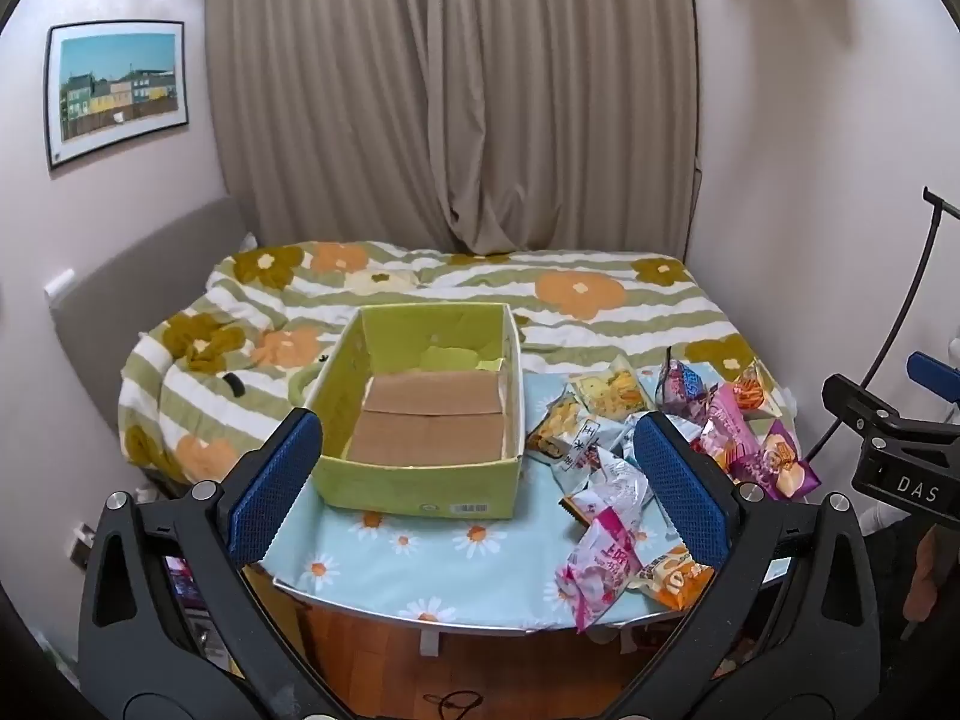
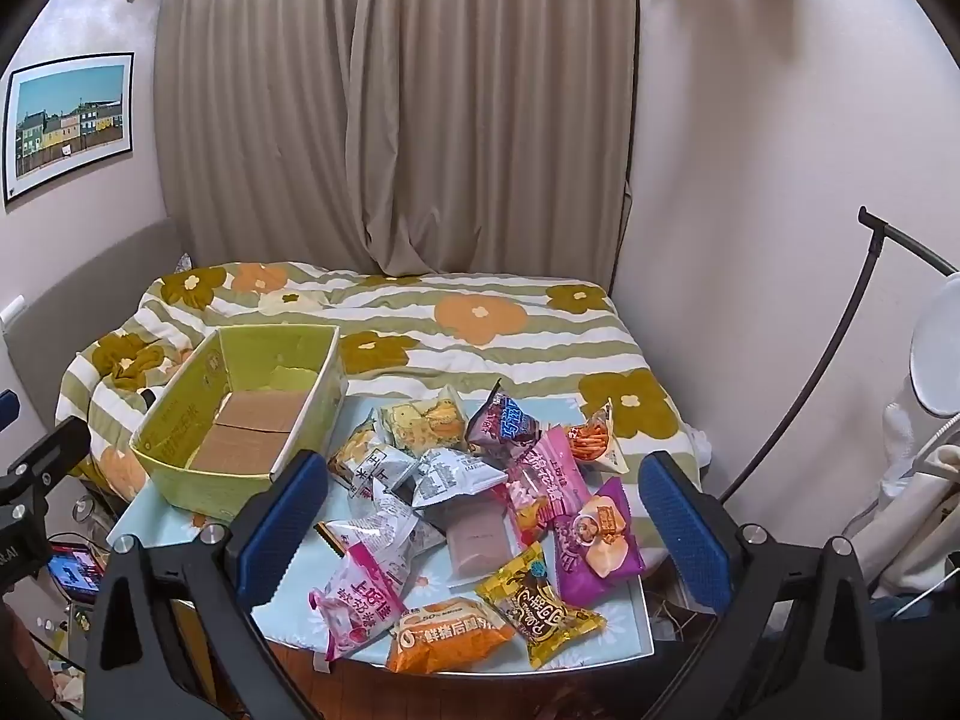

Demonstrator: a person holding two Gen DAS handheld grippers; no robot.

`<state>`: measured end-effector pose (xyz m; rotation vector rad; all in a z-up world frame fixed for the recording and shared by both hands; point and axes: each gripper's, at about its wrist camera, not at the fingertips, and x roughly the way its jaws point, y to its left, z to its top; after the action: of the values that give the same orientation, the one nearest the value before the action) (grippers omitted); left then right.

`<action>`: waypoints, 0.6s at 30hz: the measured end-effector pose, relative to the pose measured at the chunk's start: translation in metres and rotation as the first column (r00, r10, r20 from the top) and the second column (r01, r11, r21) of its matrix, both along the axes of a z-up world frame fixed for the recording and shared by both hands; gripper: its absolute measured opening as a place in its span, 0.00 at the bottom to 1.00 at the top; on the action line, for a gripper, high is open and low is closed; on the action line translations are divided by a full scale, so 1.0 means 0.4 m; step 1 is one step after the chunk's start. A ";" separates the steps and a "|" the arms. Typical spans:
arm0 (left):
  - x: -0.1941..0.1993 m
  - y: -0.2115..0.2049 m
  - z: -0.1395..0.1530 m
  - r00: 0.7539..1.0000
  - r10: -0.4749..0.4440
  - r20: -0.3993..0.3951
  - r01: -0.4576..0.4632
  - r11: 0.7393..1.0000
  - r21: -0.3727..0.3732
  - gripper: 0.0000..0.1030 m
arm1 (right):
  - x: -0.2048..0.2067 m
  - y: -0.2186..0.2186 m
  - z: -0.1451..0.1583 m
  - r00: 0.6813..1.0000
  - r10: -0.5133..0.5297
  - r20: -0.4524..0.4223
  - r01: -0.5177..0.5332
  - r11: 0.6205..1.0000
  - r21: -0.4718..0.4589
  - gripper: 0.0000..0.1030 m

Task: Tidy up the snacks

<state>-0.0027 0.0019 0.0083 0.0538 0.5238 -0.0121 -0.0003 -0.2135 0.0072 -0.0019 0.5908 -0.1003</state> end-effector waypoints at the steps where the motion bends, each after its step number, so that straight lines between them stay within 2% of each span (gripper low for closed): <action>1: -0.001 0.004 0.001 1.000 -0.002 0.000 0.002 1.000 -0.003 1.00 | 0.001 -0.002 -0.004 1.000 0.000 0.001 0.000 1.000 0.000 1.00; 18: 0.001 0.003 0.000 1.000 -0.003 -0.005 0.003 1.000 -0.005 1.00 | 0.000 -0.004 0.001 1.000 -0.002 0.002 0.002 1.000 0.003 1.00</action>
<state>-0.0023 0.0030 0.0082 0.0494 0.5290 -0.0166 -0.0001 -0.2152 0.0075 0.0018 0.5887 -0.1007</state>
